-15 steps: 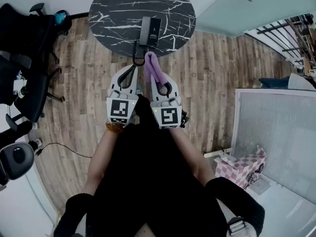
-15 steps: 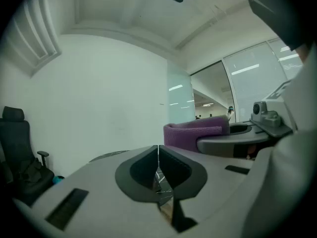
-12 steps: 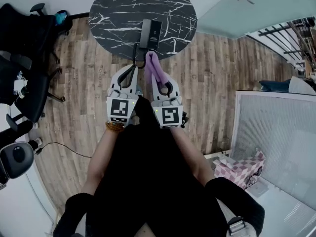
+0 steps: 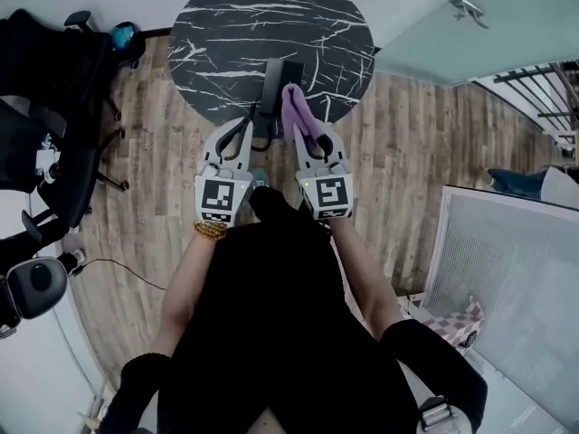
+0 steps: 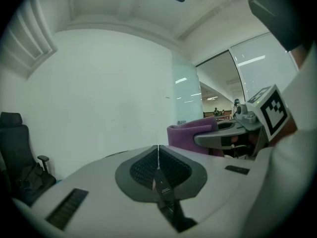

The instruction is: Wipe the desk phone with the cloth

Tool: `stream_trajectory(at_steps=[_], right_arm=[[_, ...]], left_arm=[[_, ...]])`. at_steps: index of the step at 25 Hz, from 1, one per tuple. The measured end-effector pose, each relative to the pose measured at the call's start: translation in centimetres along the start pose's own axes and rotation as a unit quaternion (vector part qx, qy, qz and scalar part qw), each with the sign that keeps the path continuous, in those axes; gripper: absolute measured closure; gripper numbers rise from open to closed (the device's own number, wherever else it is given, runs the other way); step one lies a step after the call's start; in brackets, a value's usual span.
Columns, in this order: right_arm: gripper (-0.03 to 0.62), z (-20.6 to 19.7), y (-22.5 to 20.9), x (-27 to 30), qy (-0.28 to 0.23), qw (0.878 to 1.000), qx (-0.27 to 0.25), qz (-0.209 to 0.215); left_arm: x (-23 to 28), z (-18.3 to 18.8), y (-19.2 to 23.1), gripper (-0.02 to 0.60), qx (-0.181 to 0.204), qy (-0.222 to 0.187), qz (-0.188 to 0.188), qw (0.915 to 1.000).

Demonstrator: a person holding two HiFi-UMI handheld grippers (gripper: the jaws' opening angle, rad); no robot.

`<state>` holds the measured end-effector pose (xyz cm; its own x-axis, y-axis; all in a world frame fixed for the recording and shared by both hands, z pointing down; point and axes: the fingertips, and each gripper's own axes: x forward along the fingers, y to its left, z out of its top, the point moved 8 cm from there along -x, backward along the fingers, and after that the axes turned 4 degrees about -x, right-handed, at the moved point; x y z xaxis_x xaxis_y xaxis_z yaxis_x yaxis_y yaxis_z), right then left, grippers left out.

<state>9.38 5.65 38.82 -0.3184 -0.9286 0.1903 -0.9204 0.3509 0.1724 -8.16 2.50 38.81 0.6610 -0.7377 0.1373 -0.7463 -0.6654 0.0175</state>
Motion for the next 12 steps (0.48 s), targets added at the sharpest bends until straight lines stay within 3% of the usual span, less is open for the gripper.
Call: stream_trajectory(at_steps=[6, 12], right_arm=[[0.531, -1.1, -4.2, 4.9, 0.01, 0.998, -0.029, 0.054], [0.531, -2.1, -6.9, 9.7, 0.032, 0.994, -0.084, 0.069]], left_arm=[[3.8, -0.3, 1.3, 0.563, -0.001, 0.0, 0.015, 0.9999], [5.1, -1.2, 2.0, 0.563, -0.018, 0.008, 0.025, 0.9995]])
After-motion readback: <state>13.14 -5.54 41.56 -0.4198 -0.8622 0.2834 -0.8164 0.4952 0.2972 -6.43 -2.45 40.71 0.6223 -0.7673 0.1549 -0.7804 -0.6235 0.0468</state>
